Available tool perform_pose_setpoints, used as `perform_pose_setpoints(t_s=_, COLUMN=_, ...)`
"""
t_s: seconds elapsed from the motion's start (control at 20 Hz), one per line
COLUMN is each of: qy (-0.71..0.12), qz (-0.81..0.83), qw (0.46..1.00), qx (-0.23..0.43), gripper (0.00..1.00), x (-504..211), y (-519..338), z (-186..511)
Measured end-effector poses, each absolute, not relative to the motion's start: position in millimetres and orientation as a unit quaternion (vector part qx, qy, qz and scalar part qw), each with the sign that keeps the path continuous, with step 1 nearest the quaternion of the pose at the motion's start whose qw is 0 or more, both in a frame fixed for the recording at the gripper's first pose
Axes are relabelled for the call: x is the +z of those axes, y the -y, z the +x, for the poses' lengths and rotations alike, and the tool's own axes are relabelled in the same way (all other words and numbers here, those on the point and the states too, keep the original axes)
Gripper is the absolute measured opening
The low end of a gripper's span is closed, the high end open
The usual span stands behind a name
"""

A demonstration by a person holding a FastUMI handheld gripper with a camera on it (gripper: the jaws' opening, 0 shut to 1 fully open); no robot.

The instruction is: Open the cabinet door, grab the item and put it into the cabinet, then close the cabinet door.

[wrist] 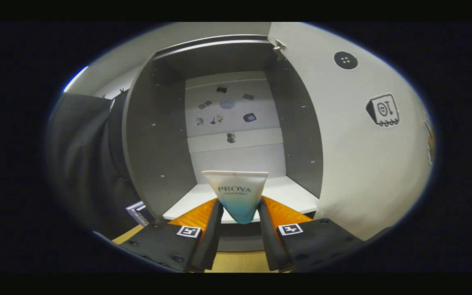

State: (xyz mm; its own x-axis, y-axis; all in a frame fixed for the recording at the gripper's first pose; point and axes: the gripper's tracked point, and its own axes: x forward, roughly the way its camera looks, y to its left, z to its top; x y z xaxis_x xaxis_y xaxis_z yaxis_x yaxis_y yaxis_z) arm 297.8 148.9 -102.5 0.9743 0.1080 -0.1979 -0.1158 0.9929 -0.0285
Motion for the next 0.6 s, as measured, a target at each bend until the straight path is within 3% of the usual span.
perform_pose_setpoints(t_s=0.6, qy=-0.142, qz=-0.034, qw=0.986, qx=0.076, gripper=0.55, x=-127.5, y=-144.0, z=406.3)
